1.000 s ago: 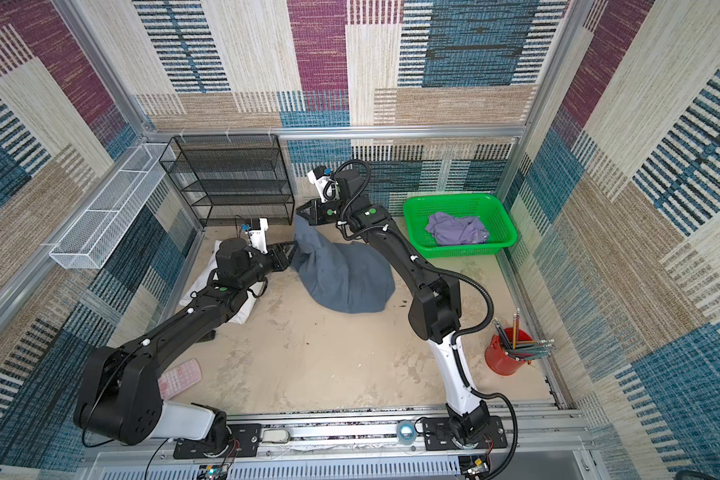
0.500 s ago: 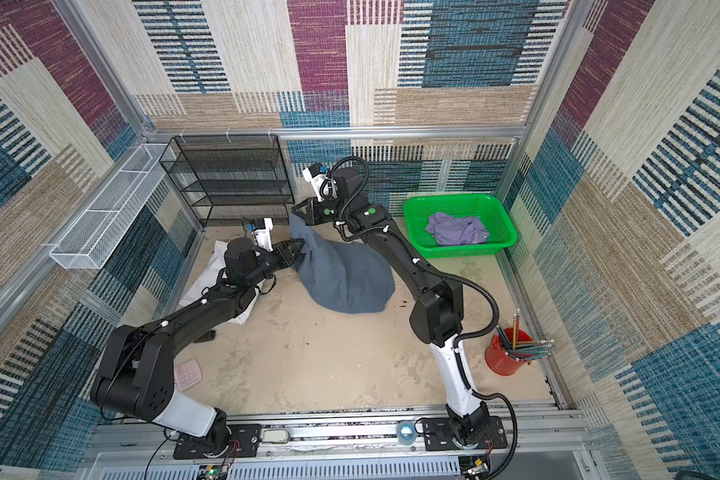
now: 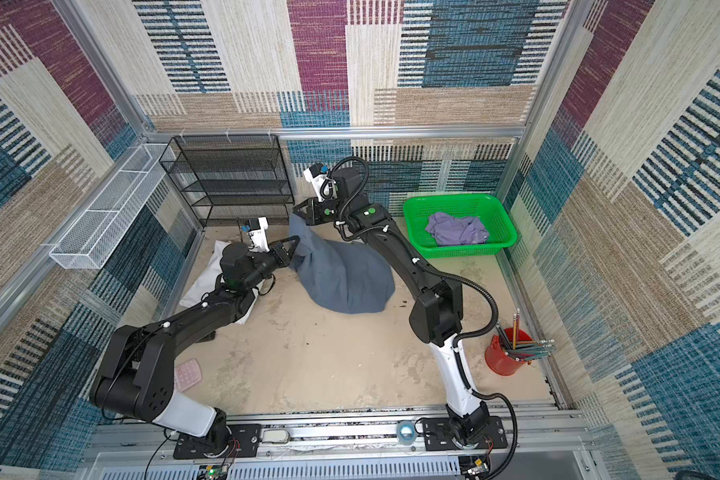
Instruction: Fold and stack the t-shirts
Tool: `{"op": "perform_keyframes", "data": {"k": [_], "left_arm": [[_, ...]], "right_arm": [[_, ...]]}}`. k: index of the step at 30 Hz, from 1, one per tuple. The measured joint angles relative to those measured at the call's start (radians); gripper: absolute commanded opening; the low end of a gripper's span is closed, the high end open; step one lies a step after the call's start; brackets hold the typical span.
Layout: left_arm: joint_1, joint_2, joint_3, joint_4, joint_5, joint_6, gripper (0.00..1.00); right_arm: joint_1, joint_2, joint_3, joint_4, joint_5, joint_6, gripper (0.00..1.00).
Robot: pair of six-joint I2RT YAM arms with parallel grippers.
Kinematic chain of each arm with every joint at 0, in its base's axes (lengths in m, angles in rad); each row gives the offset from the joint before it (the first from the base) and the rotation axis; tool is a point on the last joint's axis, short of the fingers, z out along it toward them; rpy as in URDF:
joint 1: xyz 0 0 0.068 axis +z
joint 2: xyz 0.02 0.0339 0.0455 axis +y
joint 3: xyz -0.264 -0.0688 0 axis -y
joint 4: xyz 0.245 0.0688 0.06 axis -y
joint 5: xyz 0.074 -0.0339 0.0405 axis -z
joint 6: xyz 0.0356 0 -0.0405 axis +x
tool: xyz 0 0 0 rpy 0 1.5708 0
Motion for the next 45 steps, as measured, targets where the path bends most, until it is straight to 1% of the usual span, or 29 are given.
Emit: {"op": "perform_keyframes", "data": {"k": [3,4,5,6,7,8,9,10,13,16,19,23,25,27,33,36,41,45], "left_arm": [[0.0,-0.057,-0.045,-0.019,0.0,0.011,0.0],[0.0,-0.075,-0.059,-0.027,0.0,0.018,0.0],[0.0,-0.097,-0.074,-0.037,-0.001,0.026,0.0],[0.0,-0.113,-0.085,-0.044,-0.001,0.031,0.0],[0.0,-0.131,-0.095,-0.062,-0.001,0.033,0.0],[0.0,-0.148,-0.102,-0.089,-0.001,0.037,0.0],[0.0,-0.159,-0.106,-0.111,-0.001,0.04,0.0],[0.0,-0.172,-0.111,-0.134,-0.002,0.04,0.0],[0.0,-0.218,-0.134,-0.202,-0.008,0.039,0.0],[0.0,-0.29,-0.139,-0.287,-0.047,0.035,0.0],[0.002,-0.365,-0.127,-0.401,-0.112,0.031,0.0],[0.002,-0.451,-0.093,-0.591,-0.229,0.007,0.0],[0.002,-0.481,-0.083,-0.666,-0.269,0.005,0.0],[0.002,-0.51,-0.075,-0.741,-0.306,0.003,0.0],[0.002,-0.61,-0.058,-0.909,-0.404,0.008,0.0],[0.002,-0.643,-0.048,-0.98,-0.444,0.011,0.0],[0.003,-0.692,-0.046,-1.071,-0.481,0.02,0.0],[0.004,-0.711,-0.069,-1.078,-0.479,0.023,0.0]], "right_arm": [[-0.006,0.016,0.023,-0.019,0.0,0.008,0.0],[-0.006,0.018,0.023,-0.023,0.0,0.011,0.06],[-0.006,0.019,0.023,-0.027,0.0,0.011,0.26],[-0.006,0.021,0.023,-0.032,0.0,0.017,0.42],[-0.006,0.023,0.021,-0.034,0.001,0.017,0.53],[-0.005,0.023,0.016,-0.033,0.008,0.015,0.74],[-0.006,0.023,0.011,-0.032,0.022,0.013,0.88],[-0.007,0.021,0.003,-0.028,0.032,0.013,0.94],[-0.013,-0.002,-0.05,-0.024,0.082,0.004,0.95],[-0.024,-0.071,-0.168,-0.015,0.149,-0.008,0.93],[-0.041,-0.201,-0.407,0.027,0.24,-0.028,0.92],[-0.108,-0.352,-0.766,0.091,0.348,-0.028,0.91],[-0.143,-0.376,-0.874,0.095,0.4,-0.026,0.91],[-0.171,-0.377,-0.94,0.09,0.449,-0.019,0.9],[-0.179,-0.314,-0.956,0.109,0.537,-0.019,0.83],[-0.182,-0.274,-0.922,0.11,0.577,-0.019,0.82],[-0.196,-0.151,-0.76,0.114,0.62,-0.027,0.81],[-0.224,-0.013,-0.566,0.076,0.625,-0.04,0.8]]}}
